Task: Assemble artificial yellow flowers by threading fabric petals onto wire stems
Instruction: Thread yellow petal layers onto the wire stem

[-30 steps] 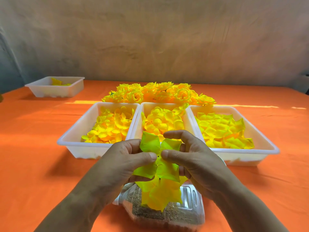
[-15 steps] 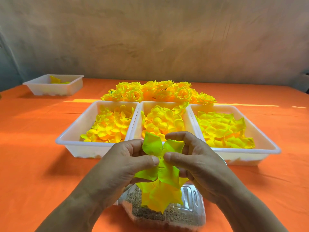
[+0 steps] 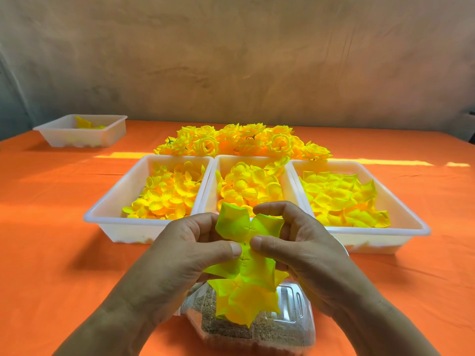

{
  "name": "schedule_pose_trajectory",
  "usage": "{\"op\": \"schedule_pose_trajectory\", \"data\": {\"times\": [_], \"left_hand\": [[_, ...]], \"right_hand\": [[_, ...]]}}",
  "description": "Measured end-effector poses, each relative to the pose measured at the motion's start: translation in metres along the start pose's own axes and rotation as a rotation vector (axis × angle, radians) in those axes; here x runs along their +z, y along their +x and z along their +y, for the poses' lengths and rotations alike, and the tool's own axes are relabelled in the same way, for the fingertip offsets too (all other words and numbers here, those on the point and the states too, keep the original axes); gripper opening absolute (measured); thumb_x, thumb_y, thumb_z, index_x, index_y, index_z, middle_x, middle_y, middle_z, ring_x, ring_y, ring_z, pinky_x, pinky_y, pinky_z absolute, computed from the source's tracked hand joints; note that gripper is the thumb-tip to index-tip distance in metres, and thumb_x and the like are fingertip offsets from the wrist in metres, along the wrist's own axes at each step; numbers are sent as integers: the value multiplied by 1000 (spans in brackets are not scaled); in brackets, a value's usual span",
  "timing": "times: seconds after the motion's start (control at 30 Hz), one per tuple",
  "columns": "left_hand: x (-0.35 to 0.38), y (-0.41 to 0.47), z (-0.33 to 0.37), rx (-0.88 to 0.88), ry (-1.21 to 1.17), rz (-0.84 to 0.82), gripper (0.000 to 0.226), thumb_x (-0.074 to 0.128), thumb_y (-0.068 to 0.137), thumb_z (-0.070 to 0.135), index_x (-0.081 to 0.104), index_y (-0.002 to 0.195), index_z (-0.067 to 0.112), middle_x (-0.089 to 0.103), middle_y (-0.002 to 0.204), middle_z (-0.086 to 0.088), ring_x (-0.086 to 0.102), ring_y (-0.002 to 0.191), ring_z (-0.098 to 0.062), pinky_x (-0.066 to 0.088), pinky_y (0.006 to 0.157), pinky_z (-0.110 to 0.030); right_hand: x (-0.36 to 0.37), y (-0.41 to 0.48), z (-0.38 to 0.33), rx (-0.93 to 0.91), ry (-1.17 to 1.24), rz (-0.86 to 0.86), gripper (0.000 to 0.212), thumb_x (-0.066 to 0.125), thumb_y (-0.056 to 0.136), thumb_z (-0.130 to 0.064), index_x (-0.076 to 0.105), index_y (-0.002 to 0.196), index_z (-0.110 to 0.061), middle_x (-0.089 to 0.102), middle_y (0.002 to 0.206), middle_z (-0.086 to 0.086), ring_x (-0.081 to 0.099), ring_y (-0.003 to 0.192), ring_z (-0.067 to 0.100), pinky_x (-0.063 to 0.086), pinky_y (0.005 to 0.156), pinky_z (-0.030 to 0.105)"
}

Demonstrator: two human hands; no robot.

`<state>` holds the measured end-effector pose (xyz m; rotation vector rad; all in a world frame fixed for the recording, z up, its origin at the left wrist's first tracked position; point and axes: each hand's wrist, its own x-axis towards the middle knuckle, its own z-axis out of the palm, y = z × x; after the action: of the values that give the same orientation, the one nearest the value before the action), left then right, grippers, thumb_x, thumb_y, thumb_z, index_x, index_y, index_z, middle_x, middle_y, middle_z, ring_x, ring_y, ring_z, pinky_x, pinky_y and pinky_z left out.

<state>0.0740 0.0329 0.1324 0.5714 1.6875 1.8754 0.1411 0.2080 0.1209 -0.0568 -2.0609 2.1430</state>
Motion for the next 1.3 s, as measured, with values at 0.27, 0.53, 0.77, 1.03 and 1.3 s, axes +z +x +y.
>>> {"op": "schedule_pose_trajectory", "data": {"times": [0.27, 0.53, 0.77, 1.03, 1.3], "left_hand": [[2, 2, -2, -43, 12, 11, 36, 84, 62, 10, 78, 96, 21, 76, 98, -12, 74, 82, -26, 58, 62, -30], [2, 3, -3, -42, 27, 13, 34, 78, 63, 12, 79, 95, 22, 76, 94, -13, 74, 80, -28, 58, 62, -32], [2, 5, -5, -45, 33, 19, 33, 71, 65, 16, 78, 96, 22, 76, 96, -13, 73, 80, -27, 59, 64, -32], [3, 8, -8, -131, 63, 21, 32, 74, 75, 6, 78, 96, 29, 77, 95, -7, 73, 76, -18, 57, 58, -26], [0, 8, -20, -168, 94, 11, 43, 69, 62, 18, 74, 105, 15, 76, 98, -10, 73, 79, -21, 57, 62, -30]], "right_hand": [[2, 1, 0, 24, 13, 9, 39, 71, 82, -3, 62, 114, -23, 66, 63, -10, 66, 62, 9, 52, 59, 28], [0, 0, 1, 31, 36, -29, 39, 69, 83, -1, 59, 117, -18, 61, 54, -15, 60, 51, 0, 46, 49, 15], [1, 0, 1, 40, 72, -36, 38, 65, 84, 5, 57, 117, -12, 62, 53, -13, 60, 49, 1, 47, 47, 17], [2, 0, 2, 109, 77, 38, 36, 70, 82, -2, 62, 112, -19, 73, 83, 5, 72, 77, 26, 59, 69, 46], [3, -3, 2, 123, -114, 62, 37, 70, 83, -2, 58, 113, -20, 60, 55, -10, 60, 50, 14, 49, 46, 28]]}}
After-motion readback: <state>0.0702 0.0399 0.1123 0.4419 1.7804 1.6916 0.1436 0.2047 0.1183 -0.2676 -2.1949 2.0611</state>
